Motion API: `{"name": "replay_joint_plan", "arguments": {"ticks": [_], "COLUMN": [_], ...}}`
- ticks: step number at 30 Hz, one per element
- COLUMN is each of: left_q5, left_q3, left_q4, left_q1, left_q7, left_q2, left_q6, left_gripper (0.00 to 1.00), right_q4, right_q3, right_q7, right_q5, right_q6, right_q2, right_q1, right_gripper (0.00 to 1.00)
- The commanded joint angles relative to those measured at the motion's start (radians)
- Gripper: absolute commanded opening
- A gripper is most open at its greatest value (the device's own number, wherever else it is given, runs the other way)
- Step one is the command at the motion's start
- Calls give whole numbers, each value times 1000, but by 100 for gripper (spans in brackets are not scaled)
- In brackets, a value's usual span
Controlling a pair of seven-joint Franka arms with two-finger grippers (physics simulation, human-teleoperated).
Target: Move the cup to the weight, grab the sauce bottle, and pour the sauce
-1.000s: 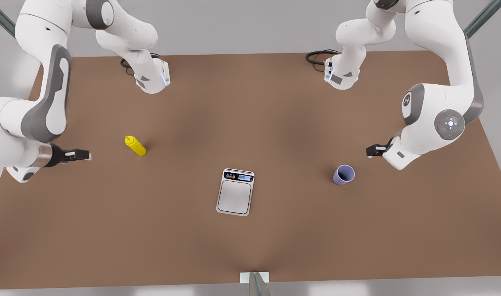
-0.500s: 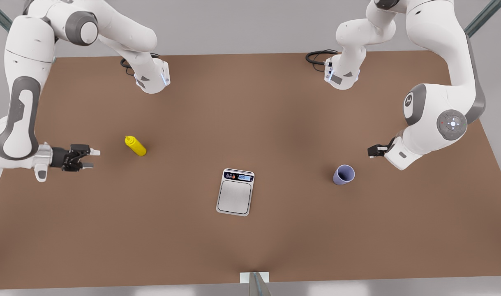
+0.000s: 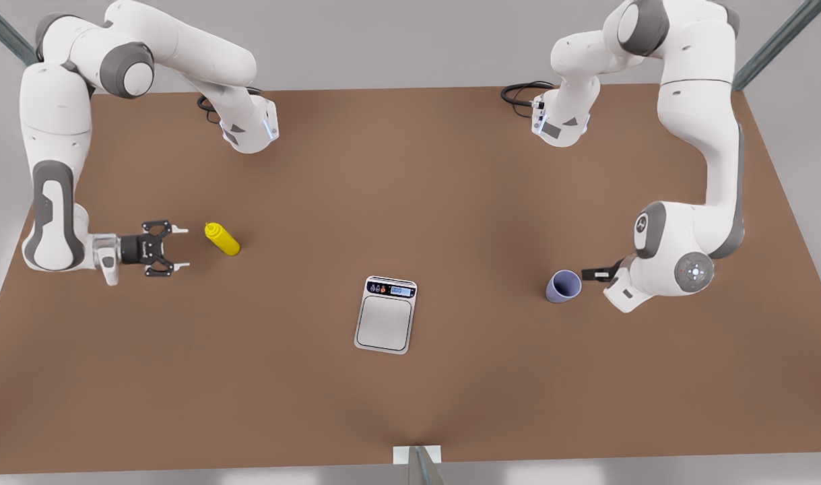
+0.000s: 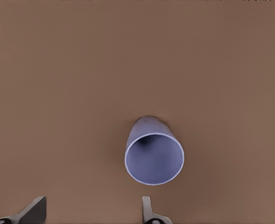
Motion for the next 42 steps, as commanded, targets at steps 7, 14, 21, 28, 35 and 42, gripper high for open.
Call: {"name": "replay_joint_plan", "arguments": {"ticks": [7,14,21,28,35,42], "left_q5": [4,4,-98,66,17,17], "left_q3": [3,18,18,14,4,29], "left_q4": [-120,-153,-147,245,667,838], "left_q1": [-39,-39,-42,-369,-622,-700], "left_q7": [17,16,8,-549,-1014,-1090], "left_q2": [26,69,64,147,425,565], "left_q6": [298,333,333,-1,66,249], "left_gripper": [100,64,21,21,21,21], "right_q4": [-79,-82,-82,-84,-85,-101], "right_q3": [0,0,9,9,11,12], "right_q7": [-861,-861,-861,-861,-861,-861], "right_q5": [3,23,38,94,97,98], "right_q6": [-32,-26,-21,-18,-16,-16], "right_q2": [9,55,72,94,109,115], "right_q1": [-3,1,6,46,55,58], "right_gripper": [100,100,100,100,100,100]}}
